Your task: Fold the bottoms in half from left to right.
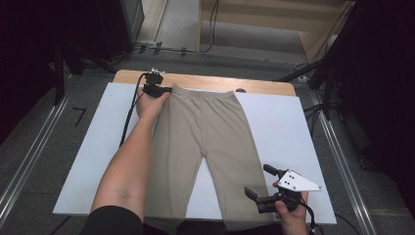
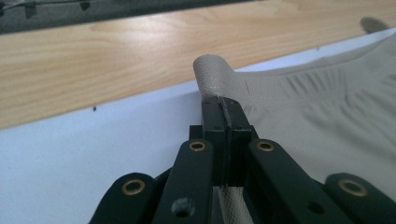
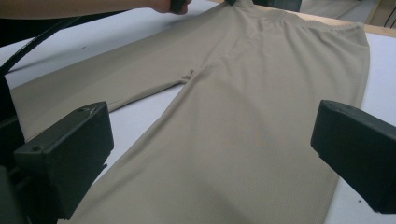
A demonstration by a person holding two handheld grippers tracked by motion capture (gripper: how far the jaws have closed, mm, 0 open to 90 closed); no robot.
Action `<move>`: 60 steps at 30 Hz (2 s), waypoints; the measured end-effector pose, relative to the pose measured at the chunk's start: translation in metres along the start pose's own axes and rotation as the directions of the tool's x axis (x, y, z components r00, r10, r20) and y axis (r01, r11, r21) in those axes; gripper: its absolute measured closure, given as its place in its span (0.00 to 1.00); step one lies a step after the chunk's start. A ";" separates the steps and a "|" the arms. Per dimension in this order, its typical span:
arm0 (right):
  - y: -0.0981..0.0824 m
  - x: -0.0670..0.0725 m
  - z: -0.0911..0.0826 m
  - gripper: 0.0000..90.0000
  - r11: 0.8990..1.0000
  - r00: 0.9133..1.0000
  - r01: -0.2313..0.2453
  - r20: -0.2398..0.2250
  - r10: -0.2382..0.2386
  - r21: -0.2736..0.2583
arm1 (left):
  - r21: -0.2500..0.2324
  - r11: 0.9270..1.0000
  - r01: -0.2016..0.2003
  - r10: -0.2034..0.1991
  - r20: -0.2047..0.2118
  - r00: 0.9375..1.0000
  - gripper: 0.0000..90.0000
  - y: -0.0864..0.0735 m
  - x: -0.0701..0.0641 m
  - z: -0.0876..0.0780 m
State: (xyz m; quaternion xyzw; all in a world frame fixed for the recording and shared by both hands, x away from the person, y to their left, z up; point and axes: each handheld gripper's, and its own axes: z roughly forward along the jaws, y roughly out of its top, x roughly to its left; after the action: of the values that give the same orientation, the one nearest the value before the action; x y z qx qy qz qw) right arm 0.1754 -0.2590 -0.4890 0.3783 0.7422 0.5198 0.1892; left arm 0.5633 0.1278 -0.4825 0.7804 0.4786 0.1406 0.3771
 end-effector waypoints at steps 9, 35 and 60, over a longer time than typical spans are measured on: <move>0.010 0.018 0.011 0.00 0.999 1.000 0.023 -0.012 -0.022 0.031 | -0.036 0.999 0.024 -0.021 0.087 0.996 1.00 0.012 -0.011 -0.021; 0.031 0.211 0.173 0.57 0.954 0.952 0.171 -0.290 -0.095 0.246 | -0.043 0.998 -0.044 0.049 0.132 0.990 1.00 0.034 -0.041 -0.055; 0.032 0.235 0.207 0.99 0.920 0.959 0.208 -0.255 -0.125 0.331 | -0.041 0.997 -0.064 0.069 0.143 0.987 1.00 0.029 -0.042 -0.055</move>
State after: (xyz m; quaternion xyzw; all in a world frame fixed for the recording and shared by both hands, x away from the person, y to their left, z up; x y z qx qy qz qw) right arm 0.1754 0.0550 -0.5132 0.2787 0.8702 0.3994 0.0748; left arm 0.5290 0.1096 -0.4183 0.7971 0.4211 0.1048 0.4199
